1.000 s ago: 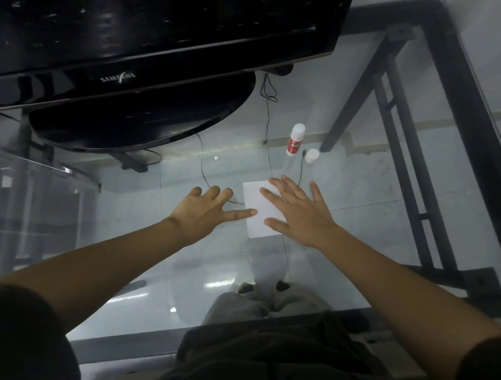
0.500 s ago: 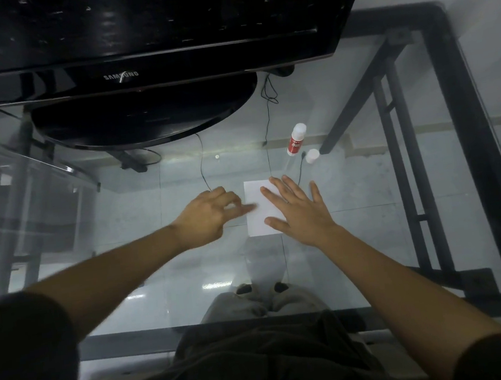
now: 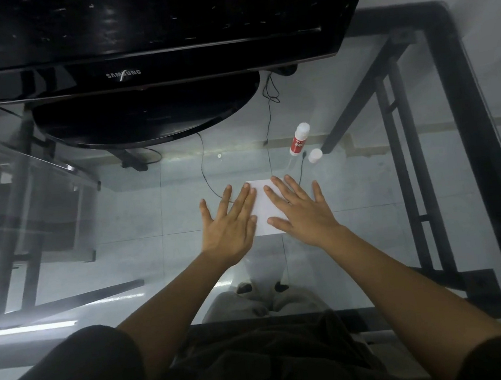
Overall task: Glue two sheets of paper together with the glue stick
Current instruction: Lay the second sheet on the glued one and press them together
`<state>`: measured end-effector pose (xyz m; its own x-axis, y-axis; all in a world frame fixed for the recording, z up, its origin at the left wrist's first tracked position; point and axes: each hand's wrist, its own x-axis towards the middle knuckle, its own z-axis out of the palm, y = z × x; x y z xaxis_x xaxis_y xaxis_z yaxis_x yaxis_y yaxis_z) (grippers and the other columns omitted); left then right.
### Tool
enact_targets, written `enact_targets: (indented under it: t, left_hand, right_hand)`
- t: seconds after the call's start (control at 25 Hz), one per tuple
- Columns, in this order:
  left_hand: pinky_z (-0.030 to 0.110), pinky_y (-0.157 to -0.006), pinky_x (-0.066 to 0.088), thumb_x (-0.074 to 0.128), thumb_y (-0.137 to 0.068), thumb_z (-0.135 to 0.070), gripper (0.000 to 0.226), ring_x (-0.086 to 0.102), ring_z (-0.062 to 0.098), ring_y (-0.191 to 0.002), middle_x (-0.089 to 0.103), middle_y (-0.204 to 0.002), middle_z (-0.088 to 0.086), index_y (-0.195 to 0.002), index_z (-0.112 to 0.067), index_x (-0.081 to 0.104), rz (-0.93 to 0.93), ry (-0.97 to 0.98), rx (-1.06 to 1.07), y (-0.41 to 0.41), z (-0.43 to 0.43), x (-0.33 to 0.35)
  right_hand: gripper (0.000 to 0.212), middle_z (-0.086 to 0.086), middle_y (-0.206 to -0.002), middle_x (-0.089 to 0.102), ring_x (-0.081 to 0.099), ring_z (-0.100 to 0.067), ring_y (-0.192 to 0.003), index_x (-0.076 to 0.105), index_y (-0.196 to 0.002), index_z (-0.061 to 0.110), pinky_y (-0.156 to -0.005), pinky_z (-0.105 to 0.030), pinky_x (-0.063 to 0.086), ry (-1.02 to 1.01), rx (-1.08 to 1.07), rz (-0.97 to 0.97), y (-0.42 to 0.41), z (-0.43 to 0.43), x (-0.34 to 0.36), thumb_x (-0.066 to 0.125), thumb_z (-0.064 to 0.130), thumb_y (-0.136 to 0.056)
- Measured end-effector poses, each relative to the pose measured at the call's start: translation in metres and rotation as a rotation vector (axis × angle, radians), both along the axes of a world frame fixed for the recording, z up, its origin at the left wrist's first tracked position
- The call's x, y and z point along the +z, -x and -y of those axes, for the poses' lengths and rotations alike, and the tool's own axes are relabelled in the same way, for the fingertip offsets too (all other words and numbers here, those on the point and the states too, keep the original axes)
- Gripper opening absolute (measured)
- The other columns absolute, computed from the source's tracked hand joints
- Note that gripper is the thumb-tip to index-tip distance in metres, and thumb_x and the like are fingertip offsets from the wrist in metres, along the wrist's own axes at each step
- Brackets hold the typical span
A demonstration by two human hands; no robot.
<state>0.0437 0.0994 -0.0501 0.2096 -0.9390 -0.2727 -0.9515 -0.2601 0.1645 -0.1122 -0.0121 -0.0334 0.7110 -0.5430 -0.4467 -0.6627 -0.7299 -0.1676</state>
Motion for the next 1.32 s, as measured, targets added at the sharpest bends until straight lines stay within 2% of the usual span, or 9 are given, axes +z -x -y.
enact_targets:
  t: [0.24,0.4,0.56,0.8,1.0,1.08,1.2,1.32]
  left_hand:
    - [0.061,-0.102,-0.019,0.0,-0.092,-0.049,0.055,-0.031,0.018,-0.134,-0.029,-0.144,-0.015,-0.139,-0.032,-0.025,0.012,-0.029,0.058,0.003,0.009,0.002]
    - [0.061,-0.103,-0.016,-0.004,-0.092,-0.047,0.054,-0.031,0.018,-0.133,-0.026,-0.145,-0.014,-0.138,-0.031,-0.027,0.022,-0.028,0.065,0.004,0.008,0.001]
    - [0.061,-0.103,-0.015,-0.005,-0.091,-0.048,0.055,-0.034,0.019,-0.132,-0.033,-0.143,-0.013,-0.137,-0.03,-0.029,0.027,-0.031,0.062,0.004,0.007,-0.001]
    - [0.061,-0.104,-0.014,0.001,-0.093,-0.048,0.056,-0.036,0.017,-0.13,-0.037,-0.139,-0.015,-0.137,-0.03,-0.029,0.028,-0.023,0.064,0.003,0.007,-0.003]
    - [0.061,-0.104,-0.014,-0.003,-0.092,-0.048,0.054,-0.035,0.017,-0.13,-0.035,-0.14,-0.015,-0.137,-0.031,-0.027,0.013,-0.018,0.053,0.002,0.008,-0.004]
    - [0.061,-0.104,-0.014,-0.004,-0.091,-0.049,0.055,-0.035,0.017,-0.13,-0.035,-0.14,-0.015,-0.137,-0.031,-0.028,0.018,-0.008,0.05,0.002,0.007,-0.004]
    - [0.062,-0.104,-0.012,0.001,-0.094,-0.048,0.055,-0.036,0.016,-0.13,-0.037,-0.139,-0.017,-0.138,-0.032,-0.027,0.011,-0.008,0.058,0.001,0.008,-0.007]
    - [0.062,-0.106,-0.011,0.002,-0.094,-0.047,0.054,-0.037,0.016,-0.13,-0.038,-0.138,-0.018,-0.137,-0.032,-0.028,0.006,0.005,0.048,0.001,0.007,-0.006]
  right_hand:
    - [0.075,0.005,-0.156,-0.016,-0.018,-0.016,-0.141,-0.016,-0.144,0.024,-0.111,-0.052,-0.01,0.049,-0.017,0.027,0.003,-0.001,-0.005,0.018,0.063,-0.089]
    - [0.062,0.007,-0.147,-0.028,-0.032,-0.011,-0.133,-0.024,-0.137,0.025,-0.104,-0.044,-0.026,0.114,-0.033,0.113,0.013,-0.027,-0.003,0.006,0.056,-0.092]
    - [0.063,-0.003,-0.155,-0.003,-0.015,-0.021,-0.139,-0.006,-0.143,0.018,-0.104,-0.052,-0.018,0.144,0.119,0.086,0.024,-0.065,-0.003,0.014,0.048,-0.092]
    - [0.068,0.001,-0.15,-0.017,-0.023,-0.019,-0.136,-0.008,-0.145,0.019,-0.101,-0.05,-0.028,0.149,0.129,0.022,0.019,-0.074,0.002,0.013,0.054,-0.091]
    - [0.065,-0.002,-0.156,0.01,-0.003,-0.019,-0.142,0.009,-0.147,0.017,-0.107,-0.055,-0.014,0.18,0.133,0.004,0.049,-0.064,0.016,0.02,0.051,-0.092]
    - [0.066,-0.002,-0.156,0.005,-0.006,-0.019,-0.142,0.006,-0.147,0.017,-0.106,-0.054,-0.018,0.162,0.11,-0.006,0.045,-0.064,0.018,0.017,0.052,-0.091]
    - [0.066,0.002,-0.152,-0.017,-0.022,-0.017,-0.138,-0.007,-0.146,0.019,-0.101,-0.048,-0.029,0.125,0.068,0.01,0.018,-0.065,0.013,0.012,0.052,-0.092]
    - [0.063,0.003,-0.152,-0.017,-0.023,-0.014,-0.137,-0.012,-0.145,0.02,-0.101,-0.045,-0.03,0.124,0.066,0.017,0.017,-0.057,0.011,0.011,0.049,-0.093]
